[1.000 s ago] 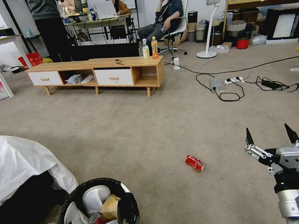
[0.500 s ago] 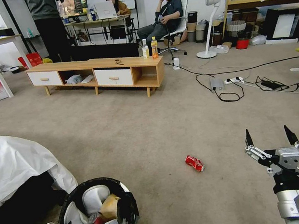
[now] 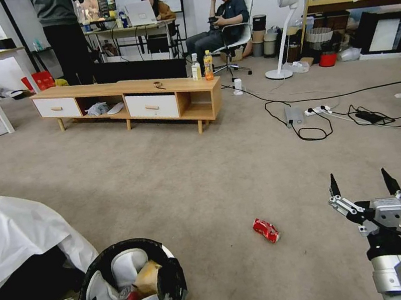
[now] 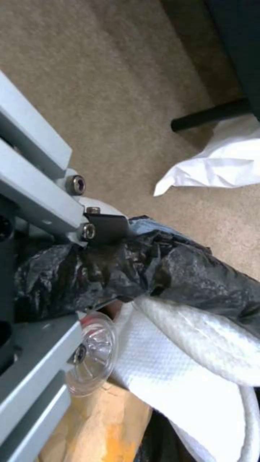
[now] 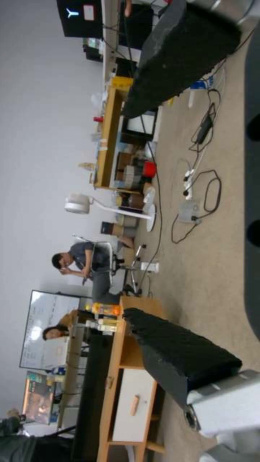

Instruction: Pick up the trash bin and place the garbage on the floor into it.

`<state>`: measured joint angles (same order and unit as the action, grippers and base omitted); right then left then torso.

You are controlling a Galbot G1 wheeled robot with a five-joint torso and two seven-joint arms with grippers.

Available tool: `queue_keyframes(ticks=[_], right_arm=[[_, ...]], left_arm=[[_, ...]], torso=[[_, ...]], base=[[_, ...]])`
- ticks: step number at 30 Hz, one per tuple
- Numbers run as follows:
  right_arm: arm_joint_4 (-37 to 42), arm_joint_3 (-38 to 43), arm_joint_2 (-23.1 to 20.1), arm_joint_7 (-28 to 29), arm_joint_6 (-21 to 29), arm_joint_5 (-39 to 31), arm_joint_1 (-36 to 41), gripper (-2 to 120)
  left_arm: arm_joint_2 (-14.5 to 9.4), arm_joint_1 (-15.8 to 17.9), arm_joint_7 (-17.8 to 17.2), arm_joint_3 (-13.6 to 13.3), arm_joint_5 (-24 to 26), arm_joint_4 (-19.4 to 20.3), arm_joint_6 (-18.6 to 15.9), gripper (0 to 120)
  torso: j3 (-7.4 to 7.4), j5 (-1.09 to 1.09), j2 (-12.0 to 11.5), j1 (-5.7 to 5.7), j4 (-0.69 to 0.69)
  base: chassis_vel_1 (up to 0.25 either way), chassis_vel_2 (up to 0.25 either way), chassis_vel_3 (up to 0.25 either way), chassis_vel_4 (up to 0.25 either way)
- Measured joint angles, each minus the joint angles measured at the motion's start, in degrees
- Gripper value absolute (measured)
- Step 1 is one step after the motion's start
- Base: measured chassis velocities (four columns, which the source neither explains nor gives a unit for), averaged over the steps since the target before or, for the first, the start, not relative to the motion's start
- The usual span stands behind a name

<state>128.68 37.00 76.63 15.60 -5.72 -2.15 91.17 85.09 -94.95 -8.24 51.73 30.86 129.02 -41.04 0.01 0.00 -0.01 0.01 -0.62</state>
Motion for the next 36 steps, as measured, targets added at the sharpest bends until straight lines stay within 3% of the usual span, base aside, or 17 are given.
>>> queue_keyframes(ticks=[13,36], right_arm=[[-0.13,0.13,-0.21,0.05,-0.3,-0.04,-0.08,100],[0.26,0.66,-0.55,-0.19,-0.24,-0.09,0.24,100]], left_arm=[[-0.02,-0.09,0.05,-0.03,-0.01,0.13,-0.03,3],[-0.15,-0.49,0.08,0.0,0.01,0.75,-0.09,3]], torso=[[0.01,0.0,0.0,0.01,0.0],[-0.01,-0.01,0.01,0.0,-0.01]], base=[[-0.1,0.1,0.1,-0.101],[-0.035,0.037,0.032,-0.038]])
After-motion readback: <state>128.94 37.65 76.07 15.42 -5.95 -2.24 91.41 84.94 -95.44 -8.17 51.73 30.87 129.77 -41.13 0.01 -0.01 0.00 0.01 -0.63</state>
